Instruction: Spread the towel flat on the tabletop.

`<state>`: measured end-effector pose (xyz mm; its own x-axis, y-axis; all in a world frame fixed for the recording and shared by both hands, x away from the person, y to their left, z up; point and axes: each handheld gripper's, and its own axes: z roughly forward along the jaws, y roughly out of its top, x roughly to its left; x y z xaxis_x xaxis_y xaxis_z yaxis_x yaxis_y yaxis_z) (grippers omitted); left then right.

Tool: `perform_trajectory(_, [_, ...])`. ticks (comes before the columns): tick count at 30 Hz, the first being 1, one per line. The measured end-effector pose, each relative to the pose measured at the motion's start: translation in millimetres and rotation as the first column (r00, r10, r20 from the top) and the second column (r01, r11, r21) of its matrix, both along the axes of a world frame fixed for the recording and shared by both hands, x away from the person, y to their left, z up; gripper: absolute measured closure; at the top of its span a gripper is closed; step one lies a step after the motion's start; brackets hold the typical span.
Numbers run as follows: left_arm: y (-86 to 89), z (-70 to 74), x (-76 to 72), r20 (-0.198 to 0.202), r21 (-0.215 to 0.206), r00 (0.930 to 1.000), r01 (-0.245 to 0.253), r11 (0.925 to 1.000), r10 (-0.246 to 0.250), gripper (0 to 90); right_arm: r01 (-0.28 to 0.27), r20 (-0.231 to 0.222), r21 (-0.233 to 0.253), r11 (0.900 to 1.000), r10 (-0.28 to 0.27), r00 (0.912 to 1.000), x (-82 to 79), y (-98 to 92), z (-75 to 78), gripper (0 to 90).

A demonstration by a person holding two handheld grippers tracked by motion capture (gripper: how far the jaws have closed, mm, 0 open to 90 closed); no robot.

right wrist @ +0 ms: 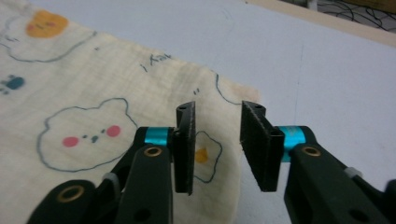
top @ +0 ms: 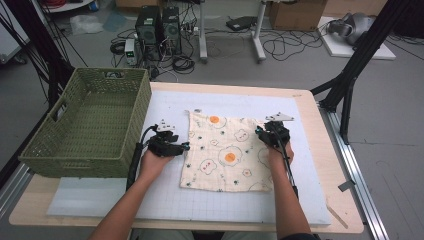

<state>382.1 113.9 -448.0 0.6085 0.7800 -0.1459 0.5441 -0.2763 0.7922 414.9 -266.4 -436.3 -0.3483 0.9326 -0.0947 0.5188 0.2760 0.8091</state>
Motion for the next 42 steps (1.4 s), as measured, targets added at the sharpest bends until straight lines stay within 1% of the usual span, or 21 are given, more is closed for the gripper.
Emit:
perform_trajectory(2, [-3.7,-0.7,-1.6,-0.017,0.005,0.9994,0.031,0.9995,-0.031,46.2,-0.015,0.011,0.011,1.000,0.015,0.9998,-5.8,-4.4,5.4,59.8])
perform_trajectory(4, [-8.2,-0.3,-4.0,-0.011,0.018,0.9987,0.050,0.9986,-0.050,46.7,-0.021,0.028,0.035,0.999,0.020,0.9994,-13.6,-10.5,10.0,58.7])
perform_trajectory(5, [-10.2,-0.2,-4.9,-0.014,0.021,0.9979,0.063,0.9978,-0.063,50.0,-0.026,0.034,0.051,0.998,0.025,0.9991,-17.8,-13.9,11.7,57.9])
perform_trajectory(7, [-13.9,-0.1,-6.8,0.003,0.055,0.9972,0.074,0.9958,-0.074,51.0,-0.033,0.041,0.064,0.997,0.030,0.9987,-26.0,-20.3,13.6,57.0])
perform_trajectory(8, [-15.1,0.0,-8.0,0.018,0.079,0.9968,0.076,0.9940,-0.078,54.5,-0.036,0.042,0.070,0.997,0.033,0.9986,-30.5,-22.9,13.9,56.3])
perform_trajectory(9, [-15.4,-0.4,-9.4,0.031,0.083,0.9955,0.087,0.9927,-0.090,61.7,-0.040,0.043,0.075,0.996,0.037,0.9984,-34.6,-25.5,14.0,55.7])
perform_trajectory(10, [-15.4,-0.9,-10.2,0.024,0.068,0.9931,0.113,0.9913,-0.115,74.0,-0.041,0.041,0.079,0.996,0.038,0.9985,-38.6,-27.6,13.9,54.6])
perform_trajectory(11, [-16.8,-1.0,-11.4,0.030,0.073,0.9915,0.124,0.9896,-0.126,82.6,-0.043,0.038,0.082,0.996,0.040,0.9985,-42.1,-29.3,13.7,54.4])
perform_trajectory(14, [-18.4,0.6,-13.0,0.038,0.100,0.9930,0.108,0.9891,-0.112,86.8,-0.055,0.035,0.089,0.995,0.052,0.9980,-51.1,-32.1,12.4,54.0])
perform_trajectory(18, [-6.6,3.3,-12.8,0.033,0.127,0.9974,0.059,0.9901,-0.063,87.0,-0.075,0.021,0.085,0.994,0.073,0.9971,-60.4,-30.9,9.7,53.3])
perform_trajectory(22, [13.0,2.3,-16.0,0.034,0.111,0.9993,0.011,0.9937,-0.015,87.0,-0.116,0.012,0.079,0.990,0.115,0.9932,-70.1,-23.6,5.7,53.2])
perform_trajectory(24, [21.1,1.3,-18.5,0.037,0.102,0.9993,-0.006,0.9947,0.002,86.9,-0.150,0.010,0.090,0.985,0.149,0.9888,-75.0,-17.8,2.9,53.3])
perform_trajectory(26, [25.4,1.8,-19.8,0.035,0.102,0.9993,-0.014,0.9947,0.011,86.9,-0.179,-0.016,0.116,0.977,0.182,0.9832,-78.7,-10.8,-0.1,53.8])
perform_trajectory(29, [25.2,1.8,-21.8,0.049,0.097,0.9988,-0.011,0.9952,0.007,85.8,-0.219,-0.047,0.129,0.967,0.226,0.9729,-82.8,0.8,-4.0,57.3])
perform_trajectory(30, [24.8,1.5,-22.6,0.050,0.095,0.9987,-0.008,0.9955,0.004,84.3,-0.226,-0.063,0.121,0.967,0.235,0.9700,-83.6,4.9,-5.4,59.8])
perform_trajectory(33, [24.9,-1.0,-24.9,0.040,0.071,0.9992,-0.008,0.9975,0.005,71.5,-0.252,-0.129,0.095,0.963,0.263,0.9560,-82.9,11.2,-12.2,71.1])
perform_trajectory(34, [25.4,-1.4,-26.1,0.042,0.070,0.9991,-0.012,0.9975,0.009,67.6,-0.251,-0.124,0.106,0.962,0.263,0.9567,-83.7,10.3,-13.3,80.3])
perform_trajectory(35, [26.4,-1.6,-27.4,0.042,0.063,0.9990,-0.019,0.9978,0.017,62.3,-0.262,-0.134,0.116,0.958,0.276,0.9518,-83.8,8.3,-12.4,85.3])
perform_trajectory(37, [28.5,-0.9,-29.8,0.038,0.049,0.9991,-0.023,0.9985,0.021,57.5,-0.253,-0.134,0.052,0.966,0.257,0.9570,-86.2,6.9,-9.6,86.4])
perform_trajectory(39, [28.0,1.6,-32.4,0.031,0.050,0.9995,-0.010,0.9987,0.008,54.1,-0.227,-0.139,0.014,0.974,0.227,0.9639,-88.2,3.5,-8.5,86.3])
perform_trajectory(42, [25.6,6.7,-38.5,0.045,0.045,0.9986,0.027,0.9986,-0.029,54.7,-0.202,-0.129,-0.005,0.979,0.200,0.9714,-92.7,0.8,-6.9,75.3])
